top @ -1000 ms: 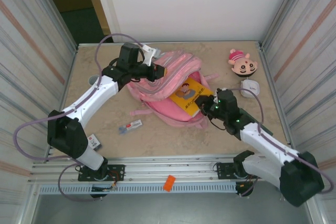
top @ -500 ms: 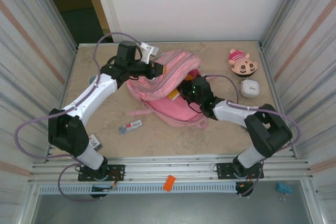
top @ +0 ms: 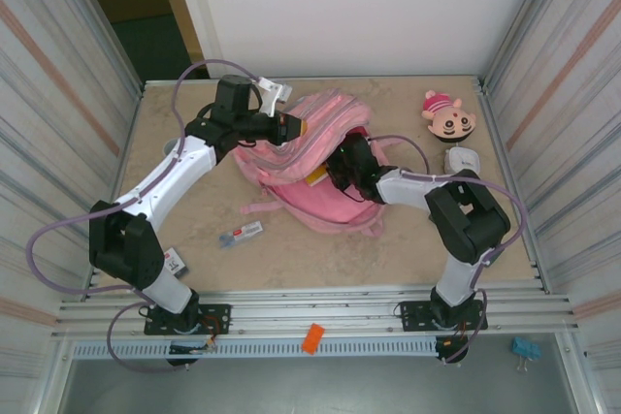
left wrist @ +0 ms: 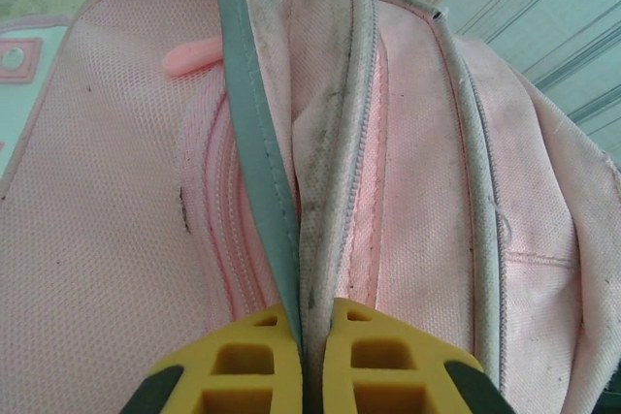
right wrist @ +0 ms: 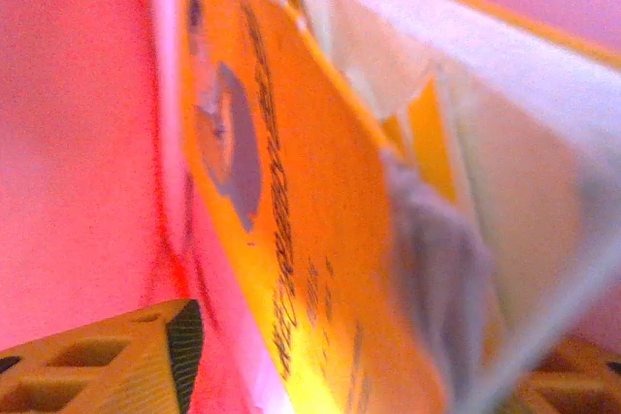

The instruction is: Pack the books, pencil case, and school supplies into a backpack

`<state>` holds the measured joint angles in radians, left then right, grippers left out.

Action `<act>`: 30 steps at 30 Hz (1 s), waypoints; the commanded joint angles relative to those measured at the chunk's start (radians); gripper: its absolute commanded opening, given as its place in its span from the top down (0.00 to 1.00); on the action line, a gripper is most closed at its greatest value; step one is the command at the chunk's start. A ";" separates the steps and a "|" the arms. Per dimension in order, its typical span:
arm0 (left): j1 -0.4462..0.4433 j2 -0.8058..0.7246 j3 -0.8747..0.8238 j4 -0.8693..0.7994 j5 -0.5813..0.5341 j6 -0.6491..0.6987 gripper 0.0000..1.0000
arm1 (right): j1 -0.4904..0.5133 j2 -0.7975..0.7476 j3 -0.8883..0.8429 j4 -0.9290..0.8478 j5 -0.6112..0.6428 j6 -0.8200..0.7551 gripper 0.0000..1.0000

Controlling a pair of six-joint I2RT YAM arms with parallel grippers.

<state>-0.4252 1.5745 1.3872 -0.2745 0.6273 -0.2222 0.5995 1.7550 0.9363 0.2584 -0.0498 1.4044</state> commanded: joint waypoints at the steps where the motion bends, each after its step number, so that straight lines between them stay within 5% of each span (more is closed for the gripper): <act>1: 0.011 -0.049 0.003 0.142 0.004 0.025 1.00 | -0.011 -0.109 -0.057 -0.121 -0.012 -0.028 0.35; 11: 0.009 -0.060 -0.011 0.065 -0.038 0.102 1.00 | -0.117 -0.517 -0.207 -0.472 -0.112 -0.242 0.31; 19: -0.083 -0.047 -0.078 -0.029 -0.116 0.343 1.00 | -0.227 -0.815 -0.100 -0.777 -0.113 -0.582 0.33; 25: -0.224 0.068 -0.186 -0.056 -0.214 0.528 1.00 | -0.241 -0.842 -0.069 -0.796 -0.159 -0.795 0.33; 30: -0.269 0.195 -0.264 0.041 -0.249 0.424 0.88 | -0.239 -0.884 -0.112 -0.705 -0.223 -0.926 0.33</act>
<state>-0.6895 1.7287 1.1561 -0.2855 0.3977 0.2024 0.3641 0.9092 0.8471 -0.4736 -0.2169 0.6300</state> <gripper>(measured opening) 0.090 0.672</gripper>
